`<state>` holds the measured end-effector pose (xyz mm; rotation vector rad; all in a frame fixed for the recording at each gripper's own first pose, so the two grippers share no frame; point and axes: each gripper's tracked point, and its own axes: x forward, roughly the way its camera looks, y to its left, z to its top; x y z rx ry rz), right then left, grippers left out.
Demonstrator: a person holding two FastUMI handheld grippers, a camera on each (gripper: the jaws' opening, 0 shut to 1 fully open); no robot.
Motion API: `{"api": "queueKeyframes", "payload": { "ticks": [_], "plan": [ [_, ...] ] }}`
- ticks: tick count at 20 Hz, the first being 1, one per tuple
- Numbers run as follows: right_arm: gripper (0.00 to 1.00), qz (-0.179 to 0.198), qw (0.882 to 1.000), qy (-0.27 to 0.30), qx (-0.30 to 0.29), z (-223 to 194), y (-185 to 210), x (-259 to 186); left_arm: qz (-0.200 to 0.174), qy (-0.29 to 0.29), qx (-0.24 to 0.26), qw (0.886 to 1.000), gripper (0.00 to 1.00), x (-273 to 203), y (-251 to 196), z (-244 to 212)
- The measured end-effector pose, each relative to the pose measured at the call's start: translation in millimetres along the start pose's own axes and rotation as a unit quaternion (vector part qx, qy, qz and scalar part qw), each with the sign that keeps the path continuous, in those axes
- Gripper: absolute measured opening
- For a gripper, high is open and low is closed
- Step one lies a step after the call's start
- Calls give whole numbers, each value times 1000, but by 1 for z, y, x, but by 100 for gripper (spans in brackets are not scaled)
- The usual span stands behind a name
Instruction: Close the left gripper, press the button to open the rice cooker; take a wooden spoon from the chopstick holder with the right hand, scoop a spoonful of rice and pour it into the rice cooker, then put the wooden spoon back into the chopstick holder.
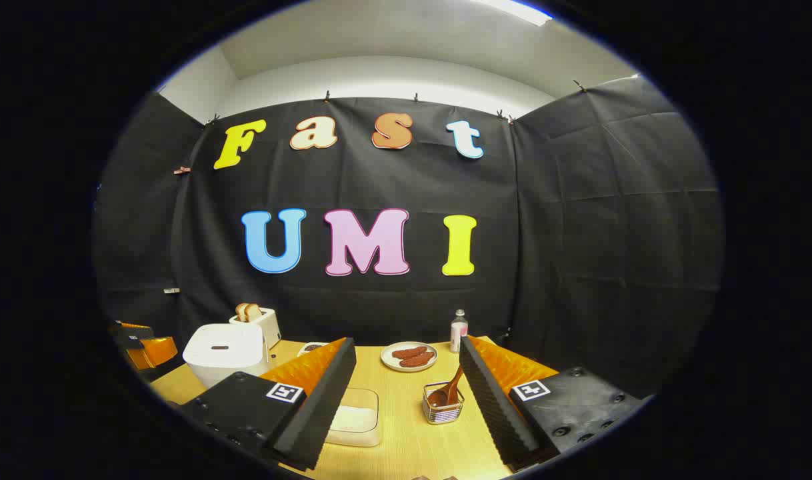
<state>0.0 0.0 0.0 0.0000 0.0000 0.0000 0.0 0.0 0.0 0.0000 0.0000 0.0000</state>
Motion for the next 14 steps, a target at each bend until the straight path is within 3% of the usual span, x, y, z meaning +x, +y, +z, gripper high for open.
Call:
{"api": "queueKeyframes", "payload": {
  "ticks": [14],
  "plan": [
    [98, 11, 1000, 6, 2, -4, 9, -3, 0, 10, 3, 1000, 96, -6, 3, -8]
  ]
}}
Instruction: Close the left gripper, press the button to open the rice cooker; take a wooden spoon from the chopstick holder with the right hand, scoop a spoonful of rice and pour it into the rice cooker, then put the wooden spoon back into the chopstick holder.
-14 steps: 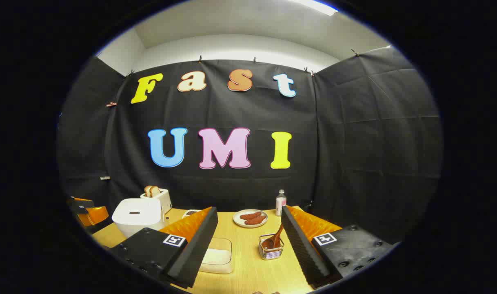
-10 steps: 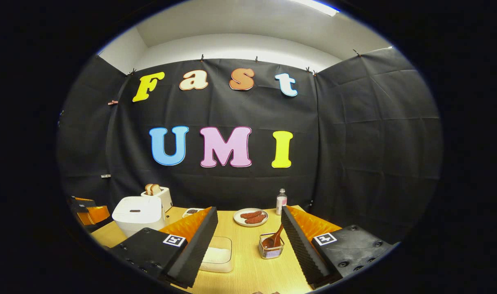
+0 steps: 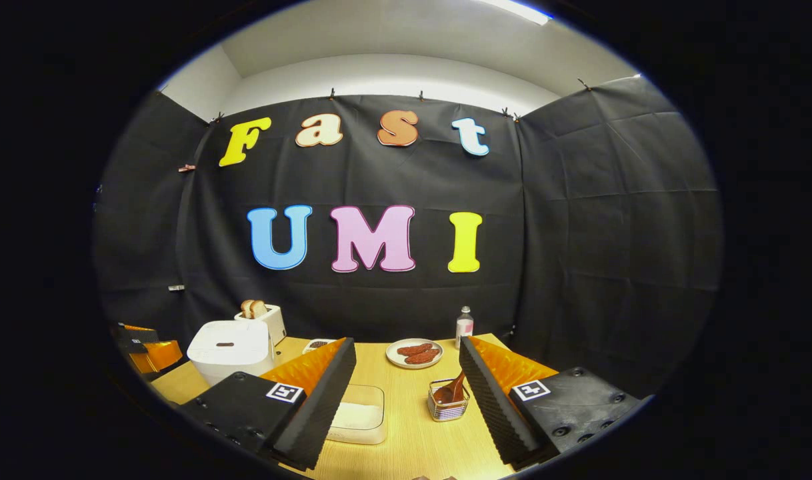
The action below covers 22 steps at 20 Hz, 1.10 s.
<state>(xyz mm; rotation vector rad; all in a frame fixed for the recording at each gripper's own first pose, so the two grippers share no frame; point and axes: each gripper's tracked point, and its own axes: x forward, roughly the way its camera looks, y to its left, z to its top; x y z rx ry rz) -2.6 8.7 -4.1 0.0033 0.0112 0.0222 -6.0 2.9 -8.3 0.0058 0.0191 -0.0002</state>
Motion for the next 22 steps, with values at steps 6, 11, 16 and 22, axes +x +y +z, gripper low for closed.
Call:
{"api": "queueKeyframes", "payload": {
  "ticks": [6, 11, 16, 22],
  "plan": [
    [98, -1, 1000, 1, -2, 0, 0, 2, 7, 1, -3, 1000, 96, -2, 7, 0],
    [98, -6, 1000, 3, -12, 3, -2, 5, 0, 9, -7, 1000, 96, 8, 11, 6],
    [98, 1, 1000, 18, -11, -2, -1, 21, 16, 13, -23, 1000, 87, 33, 24, 21],
    [98, 0, 1000, 11, -12, -1, -20, 40, 70, 19, -34, 997, 43, 77, 59, 33]
  ]
}}
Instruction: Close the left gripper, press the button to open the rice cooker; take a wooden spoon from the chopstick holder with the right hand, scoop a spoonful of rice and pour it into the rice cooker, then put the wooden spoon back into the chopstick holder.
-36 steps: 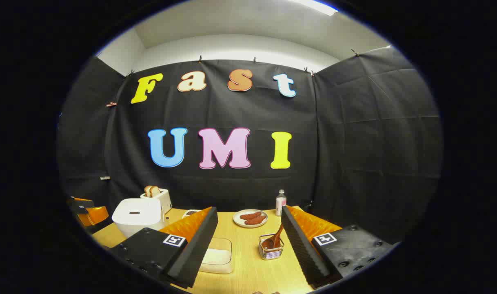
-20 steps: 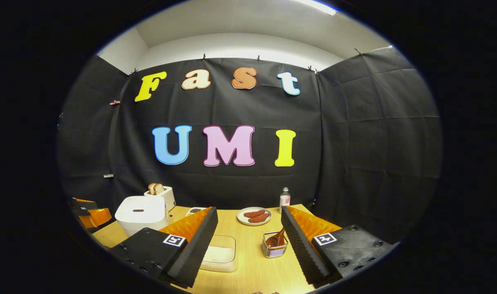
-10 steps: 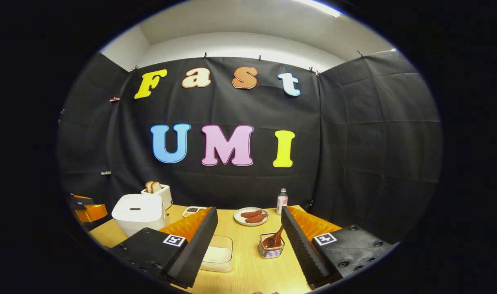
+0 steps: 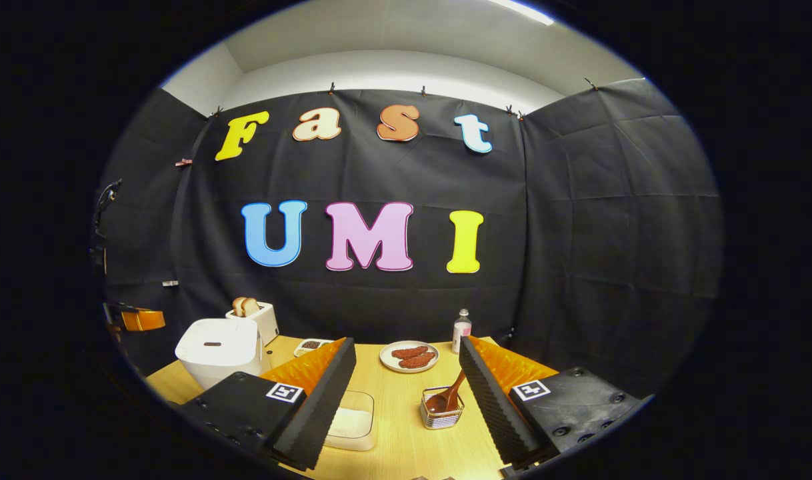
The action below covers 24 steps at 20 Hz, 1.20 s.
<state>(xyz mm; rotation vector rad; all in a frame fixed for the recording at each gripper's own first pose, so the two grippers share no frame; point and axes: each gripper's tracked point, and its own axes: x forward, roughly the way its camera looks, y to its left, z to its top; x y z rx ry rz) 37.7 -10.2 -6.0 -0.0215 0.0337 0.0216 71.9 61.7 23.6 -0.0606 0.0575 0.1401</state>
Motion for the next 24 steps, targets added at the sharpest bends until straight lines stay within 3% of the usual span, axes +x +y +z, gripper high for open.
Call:
{"api": "queueKeyframes", "payload": {
  "ticks": [3, 4, 12, 19, 24],
  "plan": [
    [98, 5, 1000, 19, 15, -12, -3, 10, 24, -1, -5, 1000, 22, 20, 12, 7],
    [98, 11, 999, 25, 17, -16, -2, 13, 31, -1, -5, 1000, 10, 25, 16, 9],
    [98, 34, 999, 40, 17, -24, -5, 29, -11, 1, 1, 1000, 6, 86, 10, 24],
    [98, 21, 997, 77, 22, -51, -17, 27, -23, 110, -37, 993, 6, 161, 22, -45],
    [98, 0, 994, 103, 35, -69, -35, 20, -27, 129, -53, 990, 6, 182, 22, -66]
  ]
}}
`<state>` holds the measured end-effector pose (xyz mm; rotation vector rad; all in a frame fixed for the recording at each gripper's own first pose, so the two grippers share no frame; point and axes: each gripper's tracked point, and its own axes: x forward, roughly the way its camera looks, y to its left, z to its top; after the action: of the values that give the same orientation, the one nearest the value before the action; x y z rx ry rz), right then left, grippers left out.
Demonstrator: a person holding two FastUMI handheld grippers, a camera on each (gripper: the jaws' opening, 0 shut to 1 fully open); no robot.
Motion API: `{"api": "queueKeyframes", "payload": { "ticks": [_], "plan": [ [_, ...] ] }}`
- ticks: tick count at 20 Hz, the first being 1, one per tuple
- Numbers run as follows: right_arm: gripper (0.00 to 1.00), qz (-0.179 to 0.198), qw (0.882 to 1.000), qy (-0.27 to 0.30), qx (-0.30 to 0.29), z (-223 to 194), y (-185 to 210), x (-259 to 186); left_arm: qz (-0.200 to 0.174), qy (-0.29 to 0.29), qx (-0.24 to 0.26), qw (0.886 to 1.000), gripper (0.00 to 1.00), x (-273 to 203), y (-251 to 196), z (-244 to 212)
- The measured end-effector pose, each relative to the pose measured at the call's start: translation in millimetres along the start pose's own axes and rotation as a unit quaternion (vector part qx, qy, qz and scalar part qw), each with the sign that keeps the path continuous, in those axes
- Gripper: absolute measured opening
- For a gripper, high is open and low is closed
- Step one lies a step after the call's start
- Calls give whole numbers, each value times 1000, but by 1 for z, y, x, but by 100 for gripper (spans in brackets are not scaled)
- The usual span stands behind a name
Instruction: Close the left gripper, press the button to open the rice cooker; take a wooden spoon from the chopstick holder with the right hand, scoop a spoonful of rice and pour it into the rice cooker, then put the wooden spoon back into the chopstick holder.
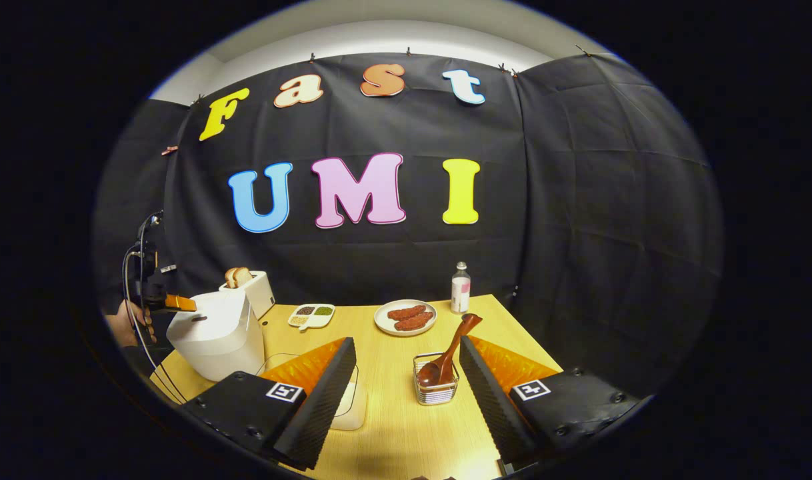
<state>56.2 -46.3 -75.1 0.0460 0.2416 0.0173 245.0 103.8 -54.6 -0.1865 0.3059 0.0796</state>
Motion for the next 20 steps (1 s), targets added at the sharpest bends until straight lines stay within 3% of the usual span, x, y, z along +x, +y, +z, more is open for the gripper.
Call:
{"api": "queueKeyframes", "payload": {
  "ticks": [6, 14, 16, 20],
  "plan": [
    [97, -12, 1000, 2, 8, -1, -11, 1, 6, 23, -11, 1000, 6, 9, 1, -16],
    [97, 11, 1000, 3, -2, -2, -5, 3, 8, 34, -13, 999, 6, 10, 1, -19],
    [97, 14, 1000, 1, -6, 1, -6, 5, 18, 13, -1, 1000, 7, 1, -2, -10],
    [97, 20, 1000, -3, -8, 5, -10, 13, 49, -94, 26, 994, 9, -41, -8, 44]
  ]
}}
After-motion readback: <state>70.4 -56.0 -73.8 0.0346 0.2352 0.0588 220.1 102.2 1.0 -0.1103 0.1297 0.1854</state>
